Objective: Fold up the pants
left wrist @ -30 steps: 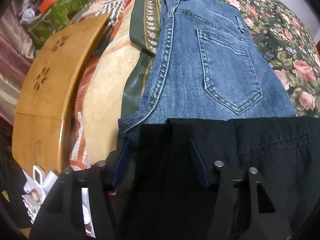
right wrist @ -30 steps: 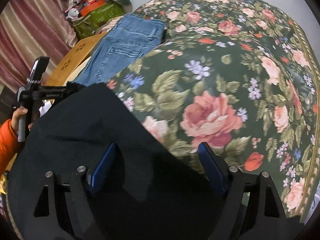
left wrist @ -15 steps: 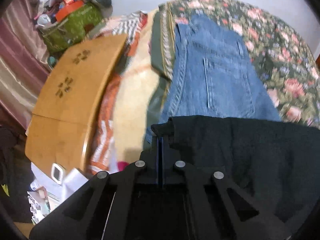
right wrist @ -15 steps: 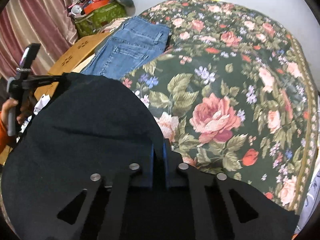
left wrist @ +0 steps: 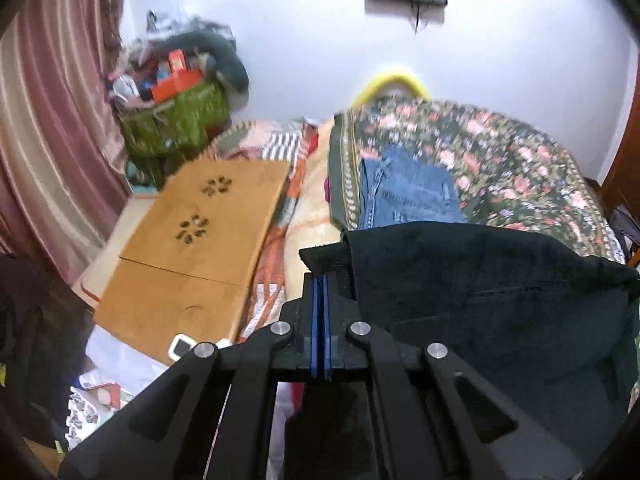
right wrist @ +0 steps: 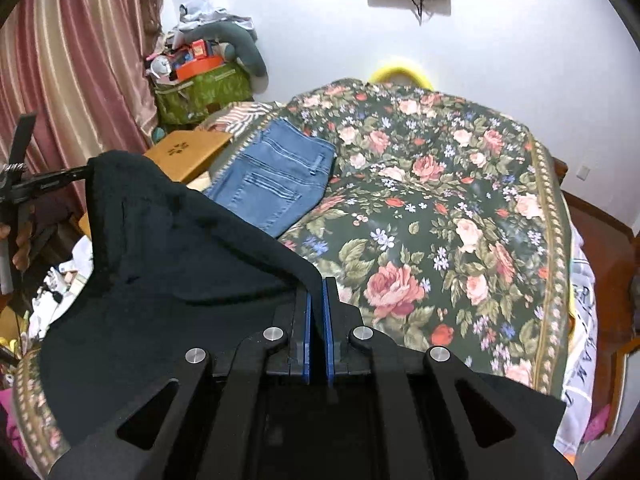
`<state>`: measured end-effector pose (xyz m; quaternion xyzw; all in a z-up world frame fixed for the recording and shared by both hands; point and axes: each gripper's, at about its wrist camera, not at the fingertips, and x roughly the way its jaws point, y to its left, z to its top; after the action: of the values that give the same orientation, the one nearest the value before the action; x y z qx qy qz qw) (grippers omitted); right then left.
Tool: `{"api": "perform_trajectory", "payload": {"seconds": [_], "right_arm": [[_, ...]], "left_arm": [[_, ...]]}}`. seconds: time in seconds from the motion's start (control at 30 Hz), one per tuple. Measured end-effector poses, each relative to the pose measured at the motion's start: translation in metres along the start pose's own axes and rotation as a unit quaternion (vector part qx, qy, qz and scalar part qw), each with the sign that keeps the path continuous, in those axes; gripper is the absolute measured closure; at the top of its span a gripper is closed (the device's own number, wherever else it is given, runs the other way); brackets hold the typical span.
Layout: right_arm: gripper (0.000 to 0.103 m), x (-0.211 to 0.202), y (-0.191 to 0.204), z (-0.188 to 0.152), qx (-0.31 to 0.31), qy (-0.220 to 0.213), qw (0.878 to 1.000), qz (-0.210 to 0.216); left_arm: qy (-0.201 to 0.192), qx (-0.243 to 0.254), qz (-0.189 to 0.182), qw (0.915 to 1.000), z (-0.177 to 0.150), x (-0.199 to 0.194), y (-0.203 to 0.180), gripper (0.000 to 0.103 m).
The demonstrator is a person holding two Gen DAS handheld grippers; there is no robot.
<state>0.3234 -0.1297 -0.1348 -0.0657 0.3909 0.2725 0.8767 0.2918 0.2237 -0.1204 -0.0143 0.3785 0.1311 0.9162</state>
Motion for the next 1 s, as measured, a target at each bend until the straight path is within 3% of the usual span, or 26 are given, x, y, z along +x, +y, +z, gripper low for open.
{"api": "perform_trajectory", "payload": {"seconds": [0.17,0.33,0.53,0.7,0.8,0.9,1.0], "right_arm": [[0.098,-0.037,0.022,-0.025,0.002,-0.01,1.0,0.006],[0.098,-0.065,0.046,-0.055,-0.005,-0.012,1.0,0.02],[0.098,-0.074,0.075,-0.097,-0.017,0.001,0.999,0.032],[0.098,-0.068,0.083,-0.125,-0.004,0.019,0.999,0.04],[0.098,-0.063,0.084,-0.134,0.016,0.03,0.999,0.042],[0.098,-0.058,0.081,-0.139,0.032,0.041,0.998,0.047],[0.096,-0.061,0.083,-0.142,0.042,0.043,0.997,0.049]], "left_arm": [[-0.024,-0.014,0.004,0.9996,-0.028,-0.051,0.014,0.102],[-0.024,-0.04,0.012,0.9988,-0.065,-0.082,0.038,0.102],[0.01,-0.07,0.019,0.9973,-0.122,-0.087,0.058,0.102],[0.062,-0.084,0.026,0.9942,-0.172,-0.072,0.069,0.103],[0.092,-0.086,0.037,0.9913,-0.194,-0.062,0.073,0.103],[0.125,-0.084,0.025,0.9882,-0.209,-0.054,0.077,0.103],[0.128,-0.073,0.03,0.9886,-0.211,-0.06,0.076,0.102]]}}
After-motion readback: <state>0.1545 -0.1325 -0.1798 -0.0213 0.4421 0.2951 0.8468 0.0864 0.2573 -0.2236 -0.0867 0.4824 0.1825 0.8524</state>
